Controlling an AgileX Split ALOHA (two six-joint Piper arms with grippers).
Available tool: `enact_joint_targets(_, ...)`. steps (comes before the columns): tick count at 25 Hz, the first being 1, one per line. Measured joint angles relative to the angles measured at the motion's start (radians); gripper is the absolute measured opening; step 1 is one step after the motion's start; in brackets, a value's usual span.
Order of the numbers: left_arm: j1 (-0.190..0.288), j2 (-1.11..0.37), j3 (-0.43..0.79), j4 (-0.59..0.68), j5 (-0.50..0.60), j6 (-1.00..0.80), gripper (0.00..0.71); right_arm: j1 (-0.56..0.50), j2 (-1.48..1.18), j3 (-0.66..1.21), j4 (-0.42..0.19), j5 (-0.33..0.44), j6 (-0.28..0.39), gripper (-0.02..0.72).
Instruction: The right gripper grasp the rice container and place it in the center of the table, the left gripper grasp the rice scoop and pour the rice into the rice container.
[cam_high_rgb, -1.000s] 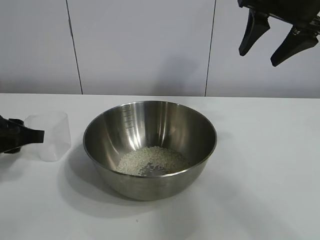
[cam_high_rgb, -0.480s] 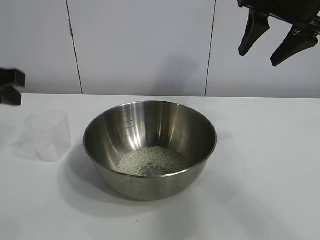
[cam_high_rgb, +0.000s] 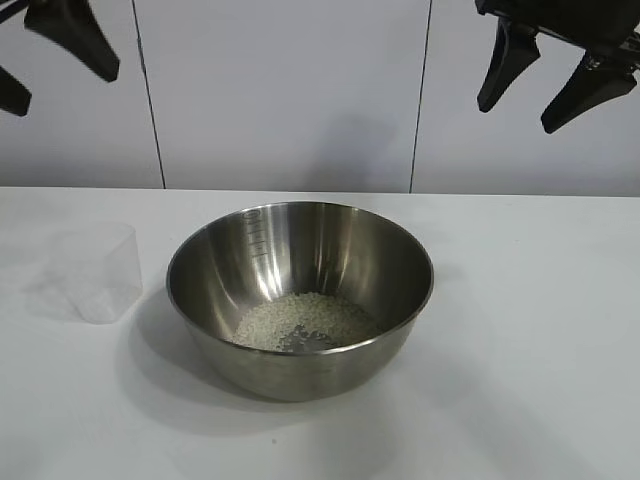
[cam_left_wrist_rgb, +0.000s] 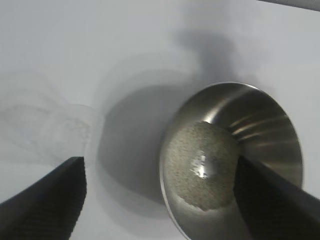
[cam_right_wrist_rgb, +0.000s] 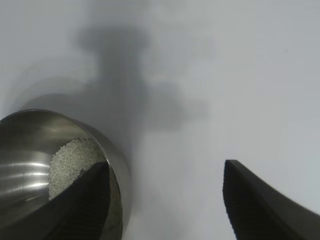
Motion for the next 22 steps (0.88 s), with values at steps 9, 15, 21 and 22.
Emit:
enact_joint_targets(9, -0.044, 0.209, -0.111, -0.088, 0.115, 0.0, 0.588, 0.0, 0.0, 0.0, 0.024, 0.053, 0.0, 0.452)
enact_joint_targets(15, -0.046, 0.22, -0.116, -0.092, 0.096, 0.0, 0.588, 0.0, 0.0, 0.0, 0.024, 0.053, 0.0, 0.452)
enact_joint_targets(21, -0.046, 0.22, -0.118, -0.092, 0.087, 0.0, 0.588, 0.0, 0.0, 0.0, 0.024, 0.053, 0.0, 0.452)
enact_joint_targets(22, -0.046, 0.22, -0.118, -0.092, 0.086, 0.0, 0.588, 0.0, 0.0, 0.0, 0.024, 0.053, 0.0, 0.452)
